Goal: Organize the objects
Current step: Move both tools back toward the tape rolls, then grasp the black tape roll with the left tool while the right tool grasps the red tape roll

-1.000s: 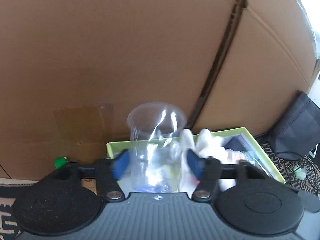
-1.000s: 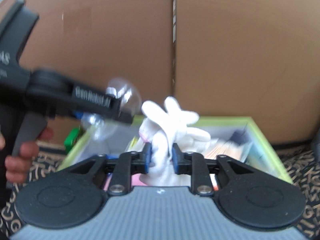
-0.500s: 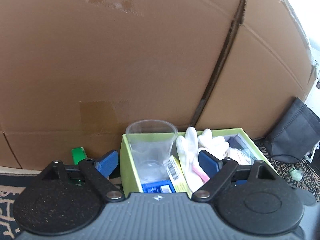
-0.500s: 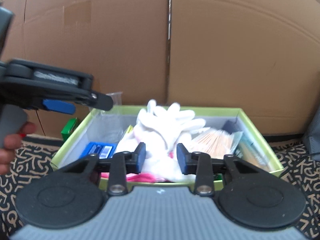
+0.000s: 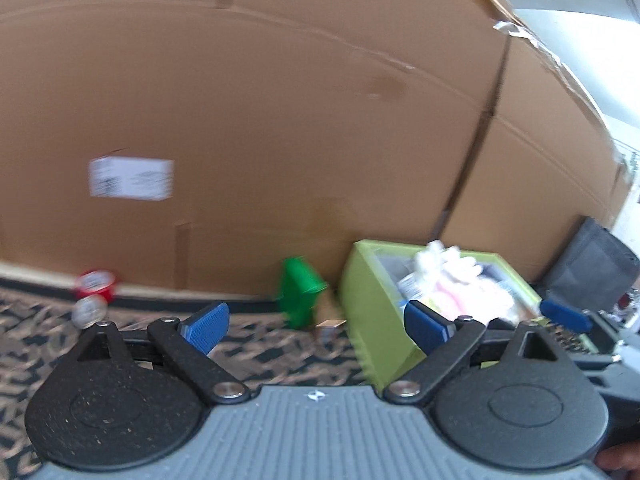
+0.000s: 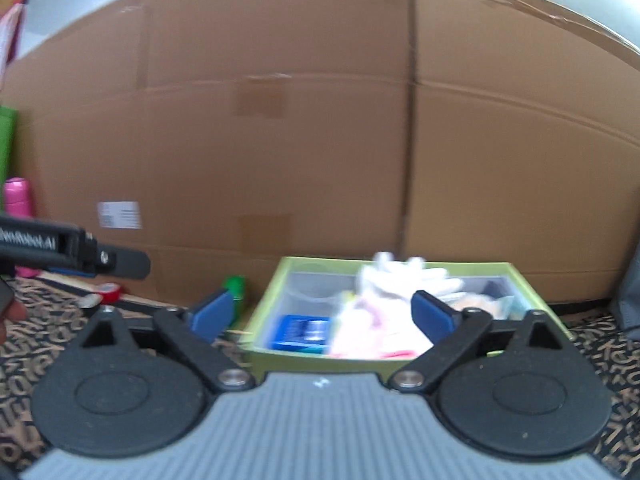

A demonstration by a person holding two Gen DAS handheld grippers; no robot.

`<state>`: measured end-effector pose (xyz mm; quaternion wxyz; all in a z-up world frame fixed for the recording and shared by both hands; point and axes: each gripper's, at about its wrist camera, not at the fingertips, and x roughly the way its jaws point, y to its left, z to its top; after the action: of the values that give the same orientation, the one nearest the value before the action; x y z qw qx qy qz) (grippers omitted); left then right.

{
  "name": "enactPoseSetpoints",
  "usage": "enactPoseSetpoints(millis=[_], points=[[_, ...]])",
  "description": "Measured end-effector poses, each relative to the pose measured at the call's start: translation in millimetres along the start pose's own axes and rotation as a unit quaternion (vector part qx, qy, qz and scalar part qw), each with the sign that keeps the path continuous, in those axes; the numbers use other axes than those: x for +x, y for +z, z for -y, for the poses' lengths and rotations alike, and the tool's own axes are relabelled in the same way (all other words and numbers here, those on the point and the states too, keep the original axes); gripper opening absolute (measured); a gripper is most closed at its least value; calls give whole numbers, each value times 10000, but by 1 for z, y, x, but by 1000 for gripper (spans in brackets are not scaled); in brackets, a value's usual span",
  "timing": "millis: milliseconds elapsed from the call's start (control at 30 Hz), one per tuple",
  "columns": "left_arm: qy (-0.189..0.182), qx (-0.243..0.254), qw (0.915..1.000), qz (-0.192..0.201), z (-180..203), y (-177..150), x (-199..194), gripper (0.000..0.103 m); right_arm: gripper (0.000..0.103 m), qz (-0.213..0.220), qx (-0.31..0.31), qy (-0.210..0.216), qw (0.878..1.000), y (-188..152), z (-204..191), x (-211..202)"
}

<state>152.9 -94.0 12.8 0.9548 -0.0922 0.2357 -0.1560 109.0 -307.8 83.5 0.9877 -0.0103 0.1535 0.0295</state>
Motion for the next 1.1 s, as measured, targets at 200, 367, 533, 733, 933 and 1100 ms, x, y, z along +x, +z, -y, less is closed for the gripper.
enactPoseSetpoints(millis=[200,367,533,733,933,1100], points=[[643,-169,9977,-134,-64,-29,-40,97,100,-167,-106,591,9981,-18,-59,-5],[1065,-540,9921,-376,-115,-41,-43,97,100,-612,-202,1030,9926,-35,-106,13],[1456,-595,9869,-363,-152,-27,-13,97,100,-803,-238,1217,9890,-43,-135,31],[1449,-722,9856,-488,-176,-6,34,81,99,-968,-283,1166,9880,-44,-148,45],[1296,-611,9865,-791,-194,2,57,48,91,-1124,-275,1166,9864,-42,-160,73],[1143,-177,9890,-925,-206,4,34,31,66,-1297,-205,1267,9832,-38,-182,111]])
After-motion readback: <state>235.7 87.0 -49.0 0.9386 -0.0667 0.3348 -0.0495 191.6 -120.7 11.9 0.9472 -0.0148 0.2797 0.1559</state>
